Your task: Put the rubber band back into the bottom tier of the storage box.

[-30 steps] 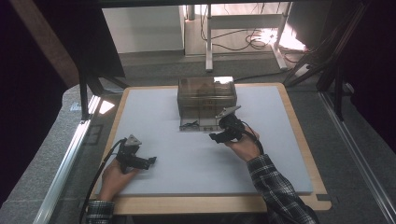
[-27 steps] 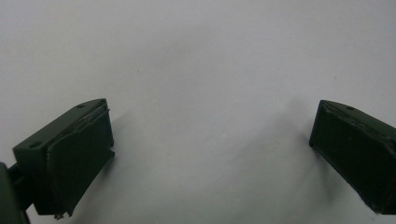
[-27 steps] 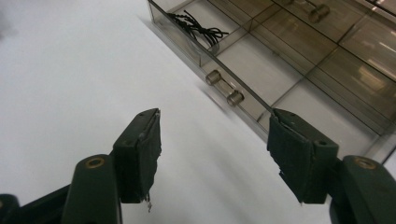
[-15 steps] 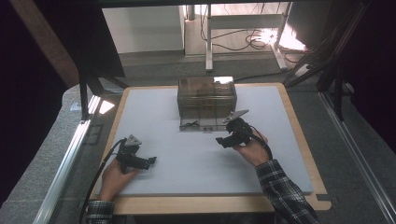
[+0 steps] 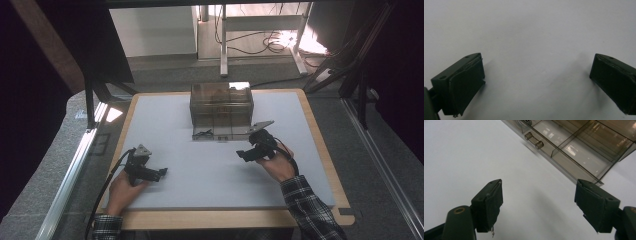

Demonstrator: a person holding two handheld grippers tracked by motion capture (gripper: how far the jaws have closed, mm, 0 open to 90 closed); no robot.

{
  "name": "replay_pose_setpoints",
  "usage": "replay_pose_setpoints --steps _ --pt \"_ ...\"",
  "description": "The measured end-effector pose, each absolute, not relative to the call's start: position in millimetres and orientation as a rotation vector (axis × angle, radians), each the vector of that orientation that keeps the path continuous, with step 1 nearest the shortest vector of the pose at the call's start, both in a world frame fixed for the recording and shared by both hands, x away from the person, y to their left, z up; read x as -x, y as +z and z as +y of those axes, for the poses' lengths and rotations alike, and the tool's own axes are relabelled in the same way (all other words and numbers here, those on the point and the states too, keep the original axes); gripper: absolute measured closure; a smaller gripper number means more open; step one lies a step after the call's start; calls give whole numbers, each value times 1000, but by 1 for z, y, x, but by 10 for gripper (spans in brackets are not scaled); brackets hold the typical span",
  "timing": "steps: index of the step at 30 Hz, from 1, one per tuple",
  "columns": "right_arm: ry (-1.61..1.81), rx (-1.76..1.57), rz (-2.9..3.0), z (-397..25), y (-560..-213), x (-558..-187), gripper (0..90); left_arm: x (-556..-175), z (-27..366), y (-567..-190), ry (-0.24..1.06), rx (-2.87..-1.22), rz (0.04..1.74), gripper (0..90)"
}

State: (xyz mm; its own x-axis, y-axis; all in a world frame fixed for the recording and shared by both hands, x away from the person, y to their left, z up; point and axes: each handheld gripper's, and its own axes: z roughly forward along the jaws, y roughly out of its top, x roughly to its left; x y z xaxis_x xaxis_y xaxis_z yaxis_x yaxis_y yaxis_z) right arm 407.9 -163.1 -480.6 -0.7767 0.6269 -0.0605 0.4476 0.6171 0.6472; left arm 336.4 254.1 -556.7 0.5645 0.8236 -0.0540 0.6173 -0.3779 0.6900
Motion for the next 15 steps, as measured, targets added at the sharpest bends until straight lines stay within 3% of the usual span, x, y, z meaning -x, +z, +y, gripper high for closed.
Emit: replay_pose_setpoints --steps 15 --pt "890 -890 2562 -185 -481 -400 124 -336 254 -557 394 -2123 1148 0"
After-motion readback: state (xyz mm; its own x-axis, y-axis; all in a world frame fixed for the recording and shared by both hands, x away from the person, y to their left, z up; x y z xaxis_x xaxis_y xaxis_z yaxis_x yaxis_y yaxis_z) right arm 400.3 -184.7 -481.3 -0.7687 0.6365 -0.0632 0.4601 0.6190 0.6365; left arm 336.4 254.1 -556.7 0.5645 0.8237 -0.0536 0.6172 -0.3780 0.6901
